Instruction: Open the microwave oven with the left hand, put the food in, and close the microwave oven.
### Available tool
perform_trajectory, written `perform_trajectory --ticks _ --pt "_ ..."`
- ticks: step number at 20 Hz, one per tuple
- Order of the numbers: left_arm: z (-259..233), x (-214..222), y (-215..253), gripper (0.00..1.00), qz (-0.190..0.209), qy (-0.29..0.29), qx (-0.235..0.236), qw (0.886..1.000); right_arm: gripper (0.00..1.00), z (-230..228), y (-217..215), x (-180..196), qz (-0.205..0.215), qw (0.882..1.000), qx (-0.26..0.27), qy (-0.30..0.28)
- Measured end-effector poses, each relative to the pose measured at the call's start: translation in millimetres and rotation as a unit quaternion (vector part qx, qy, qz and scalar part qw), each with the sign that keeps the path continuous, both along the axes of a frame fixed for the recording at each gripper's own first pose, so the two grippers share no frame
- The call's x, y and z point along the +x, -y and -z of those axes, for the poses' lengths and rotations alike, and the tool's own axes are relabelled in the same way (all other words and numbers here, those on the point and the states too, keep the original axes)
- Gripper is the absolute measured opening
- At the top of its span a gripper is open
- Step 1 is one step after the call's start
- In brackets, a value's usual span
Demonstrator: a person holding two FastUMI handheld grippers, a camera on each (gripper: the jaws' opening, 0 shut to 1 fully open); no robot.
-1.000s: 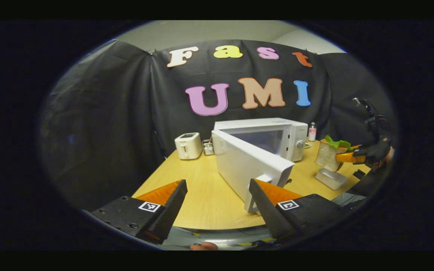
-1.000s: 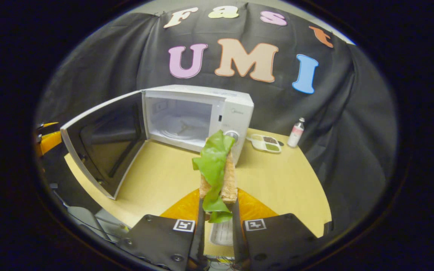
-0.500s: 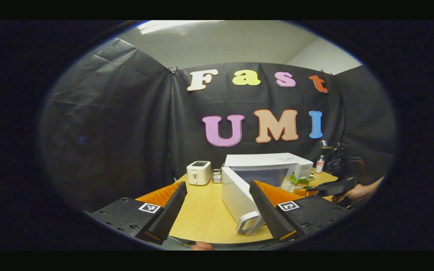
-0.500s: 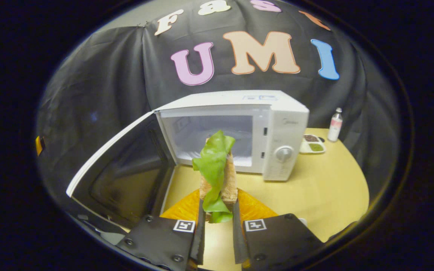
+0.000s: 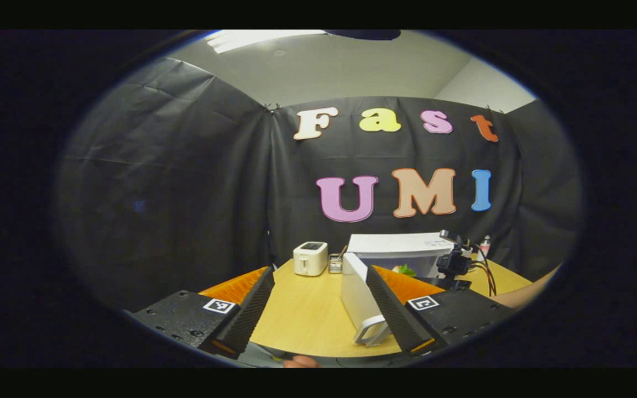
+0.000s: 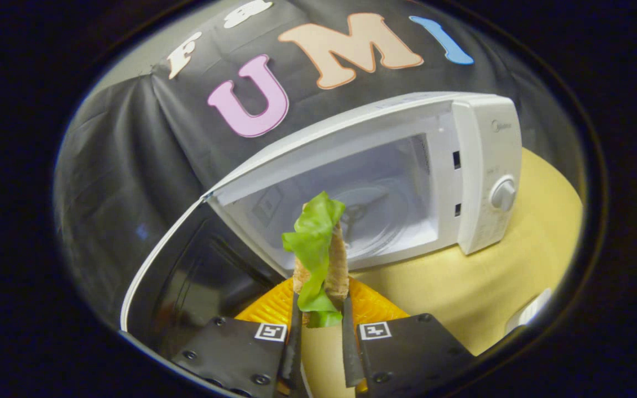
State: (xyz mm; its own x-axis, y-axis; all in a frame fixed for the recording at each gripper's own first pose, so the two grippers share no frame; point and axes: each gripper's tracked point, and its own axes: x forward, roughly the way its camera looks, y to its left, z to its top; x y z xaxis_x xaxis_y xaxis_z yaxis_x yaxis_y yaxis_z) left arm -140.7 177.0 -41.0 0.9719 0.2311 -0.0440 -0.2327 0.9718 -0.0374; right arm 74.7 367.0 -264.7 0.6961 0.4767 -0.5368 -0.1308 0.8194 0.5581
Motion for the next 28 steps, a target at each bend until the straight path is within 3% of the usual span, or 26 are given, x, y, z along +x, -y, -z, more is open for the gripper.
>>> perform_trajectory --ticks 1,2,3,5,6,10,14,21,26,27,28 --pt "1 -5 -3 1.0 -0.006 -0.004 0.003 1.0 0.33 2 -6 7 0.01 1.0 0.014 -0.006" --pt "4 -10 -5 1.0 -0.013 -0.011 0.005 1.0 0.33 2 -12 13 0.021 0.999 0.025 -0.011" --pt "6 -13 -9 1.0 -0.02 -0.016 0.004 1.0 0.27 3 -15 21 0.035 0.999 0.032 -0.013" --pt "11 -23 -16 1.0 -0.039 -0.029 0.0 0.999 0.27 5 -20 36 0.066 0.996 0.055 -0.021" --pt "12 -26 -18 1.0 -0.045 -0.033 0.0 0.998 0.33 7 -21 43 0.085 0.994 0.07 -0.027" --pt "16 -40 -25 0.97 -0.066 -0.051 0.009 0.996 0.32 15 -25 69 0.146 0.982 0.114 -0.044" --pt "20 -42 -20 0.97 -0.07 -0.062 -0.003 0.996 0.32 18 -29 90 0.182 0.973 0.139 -0.039" --pt "37 -49 -19 1.0 -0.087 -0.071 -0.053 0.992 0.32 30 -32 118 0.216 0.964 0.149 -0.031" --pt "48 -50 -4 0.94 -0.079 -0.083 -0.098 0.989 0.32 45 -38 127 0.211 0.967 0.136 -0.031" --pt "51 -50 -4 0.94 -0.078 -0.088 -0.098 0.988 0.25 46 -38 128 0.21 0.968 0.133 -0.028" --pt "52 -47 -5 0.96 -0.078 -0.09 -0.096 0.988 0.24 48 -36 128 0.21 0.969 0.13 -0.025"
